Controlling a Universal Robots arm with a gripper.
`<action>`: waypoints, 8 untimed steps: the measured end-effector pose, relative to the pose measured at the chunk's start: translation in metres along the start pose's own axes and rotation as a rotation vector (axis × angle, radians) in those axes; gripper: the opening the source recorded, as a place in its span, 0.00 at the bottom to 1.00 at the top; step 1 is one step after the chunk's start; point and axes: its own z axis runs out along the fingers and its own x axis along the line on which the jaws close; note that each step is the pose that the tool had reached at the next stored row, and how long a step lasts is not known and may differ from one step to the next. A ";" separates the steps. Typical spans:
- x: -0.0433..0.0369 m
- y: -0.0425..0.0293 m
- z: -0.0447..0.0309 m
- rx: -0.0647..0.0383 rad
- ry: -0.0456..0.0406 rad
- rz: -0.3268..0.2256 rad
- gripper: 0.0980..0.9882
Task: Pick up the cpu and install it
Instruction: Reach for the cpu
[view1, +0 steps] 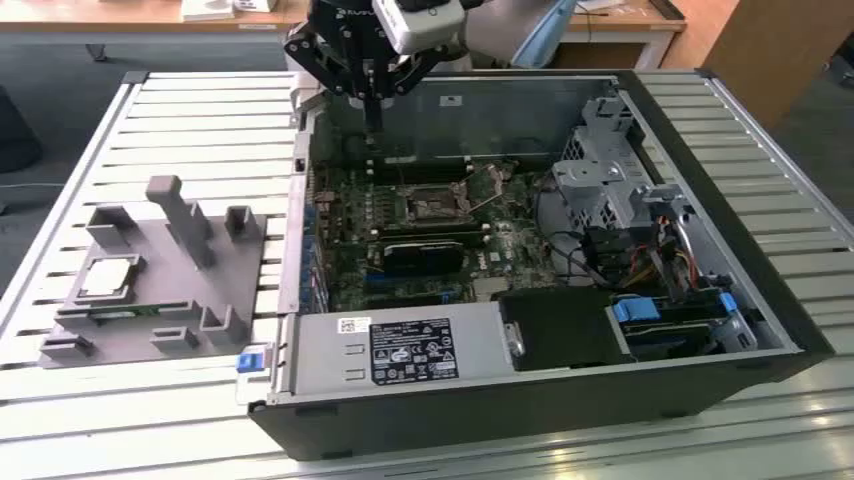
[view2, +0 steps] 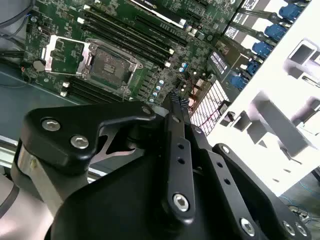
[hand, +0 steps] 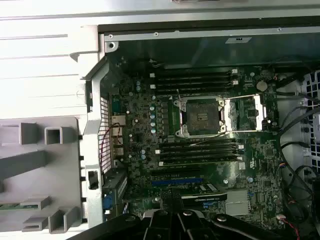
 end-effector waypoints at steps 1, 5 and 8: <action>0.0000 0.0000 0.0000 0.000 0.0000 0.000 0.01; 0.0002 0.0000 0.0000 0.000 0.0000 0.000 0.01; 0.0013 -0.0001 -0.0001 0.000 0.0000 0.000 0.01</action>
